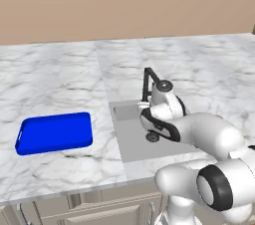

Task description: Pick up all produce items and place them in the sink. Turn on the sink faucet to wash them. Then turn the sink off and put them in the tray.

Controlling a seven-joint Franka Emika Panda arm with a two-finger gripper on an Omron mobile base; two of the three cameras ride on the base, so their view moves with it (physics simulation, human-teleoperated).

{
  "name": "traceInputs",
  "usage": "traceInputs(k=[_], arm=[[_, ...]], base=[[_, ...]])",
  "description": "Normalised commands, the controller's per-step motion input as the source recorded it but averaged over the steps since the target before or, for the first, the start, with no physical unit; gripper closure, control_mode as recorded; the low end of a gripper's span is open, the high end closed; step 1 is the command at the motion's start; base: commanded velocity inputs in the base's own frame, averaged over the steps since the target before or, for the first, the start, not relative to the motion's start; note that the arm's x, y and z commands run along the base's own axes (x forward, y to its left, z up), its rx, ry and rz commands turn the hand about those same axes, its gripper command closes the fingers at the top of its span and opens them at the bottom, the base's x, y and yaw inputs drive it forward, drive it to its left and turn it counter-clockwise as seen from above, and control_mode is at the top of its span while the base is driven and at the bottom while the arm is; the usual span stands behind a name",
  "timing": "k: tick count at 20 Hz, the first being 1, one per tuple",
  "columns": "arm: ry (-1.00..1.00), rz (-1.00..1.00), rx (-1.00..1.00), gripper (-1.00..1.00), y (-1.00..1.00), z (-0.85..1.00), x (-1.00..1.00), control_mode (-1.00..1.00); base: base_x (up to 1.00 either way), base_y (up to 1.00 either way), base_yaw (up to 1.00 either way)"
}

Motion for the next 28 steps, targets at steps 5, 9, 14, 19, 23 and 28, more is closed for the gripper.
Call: traceInputs(k=[5, 9, 14, 19, 23, 28], arm=[[0.03, 0.06, 0.00, 1.00, 0.62, 0.56, -0.23, -1.00], [0.02, 0.08, 0.00, 1.00, 0.79, 0.38, -0.11, -1.00], [0.01, 0.09, 0.00, 1.00, 0.80, 0.15, -0.01, -1.00], [0.01, 0.09, 0.00, 1.00, 0.77, 0.01, 0.00, -1.00], [0.02, 0.10, 0.00, 1.00, 0.75, 0.00, 0.00, -1.00], [0.04, 0.10, 0.00, 1.00, 0.73, 0.00, 0.00, -1.00]], base=[[0.00, 0.00, 0.00], [0.00, 0.00, 0.00], [0.00, 0.00, 0.00], [0.00, 0.00, 0.00], [0.00, 0.00, 0.00], [0.00, 0.00, 0.00]])
